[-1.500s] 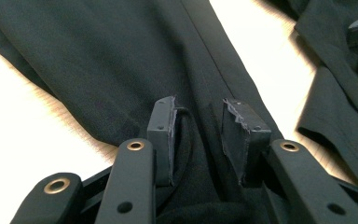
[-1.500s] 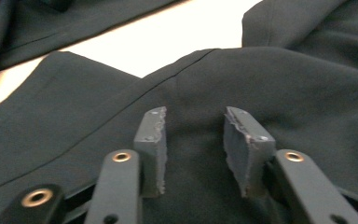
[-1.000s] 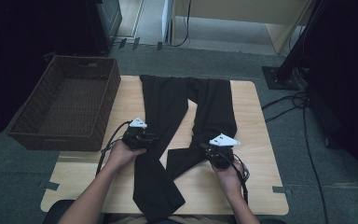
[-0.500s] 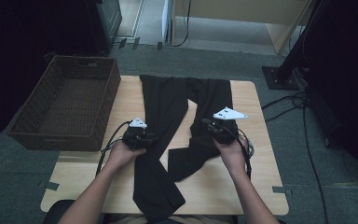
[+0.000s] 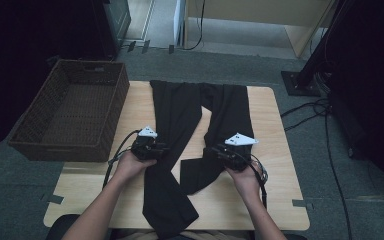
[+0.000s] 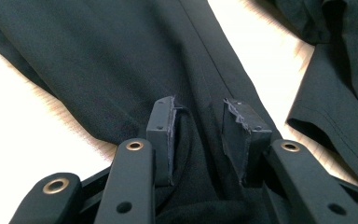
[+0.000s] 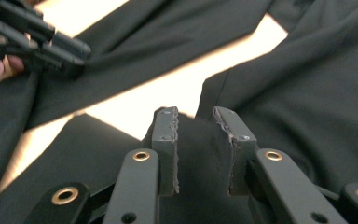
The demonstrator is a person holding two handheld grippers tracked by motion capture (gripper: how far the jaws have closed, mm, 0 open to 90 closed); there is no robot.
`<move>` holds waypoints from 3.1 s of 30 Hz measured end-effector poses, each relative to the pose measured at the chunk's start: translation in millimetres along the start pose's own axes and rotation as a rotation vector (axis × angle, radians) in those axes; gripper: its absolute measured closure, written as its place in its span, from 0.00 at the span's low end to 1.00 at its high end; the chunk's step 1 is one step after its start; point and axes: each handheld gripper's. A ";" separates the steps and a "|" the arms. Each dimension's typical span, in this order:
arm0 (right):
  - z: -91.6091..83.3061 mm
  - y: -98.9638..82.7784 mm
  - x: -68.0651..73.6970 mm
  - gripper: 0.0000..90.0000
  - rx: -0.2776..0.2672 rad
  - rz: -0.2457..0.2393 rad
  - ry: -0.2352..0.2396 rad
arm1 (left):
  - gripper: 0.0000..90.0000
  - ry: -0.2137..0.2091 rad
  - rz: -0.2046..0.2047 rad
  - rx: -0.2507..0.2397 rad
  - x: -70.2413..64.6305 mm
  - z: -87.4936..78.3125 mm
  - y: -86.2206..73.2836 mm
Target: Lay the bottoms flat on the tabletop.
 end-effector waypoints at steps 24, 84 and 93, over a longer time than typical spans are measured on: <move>23.3 -35.0 0.7 1.00 0.091 0.002 -0.031 | 0.72 -0.001 0.000 -0.004 0.1 0.1 -0.5; 61.5 78.0 -29.4 0.72 0.040 0.025 0.031 | 0.72 0.002 0.005 -0.014 -1.5 1.2 -1.2; 30.2 47.4 -7.3 0.99 -0.013 0.028 0.063 | 0.72 -0.001 0.005 -0.014 -0.9 0.9 -1.5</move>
Point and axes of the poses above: each handheld gripper's, and its own axes: z roughly forward along the jaws, y roughly out of its top, x roughly to its left, and after that the axes turned 3 degrees about y, right-handed
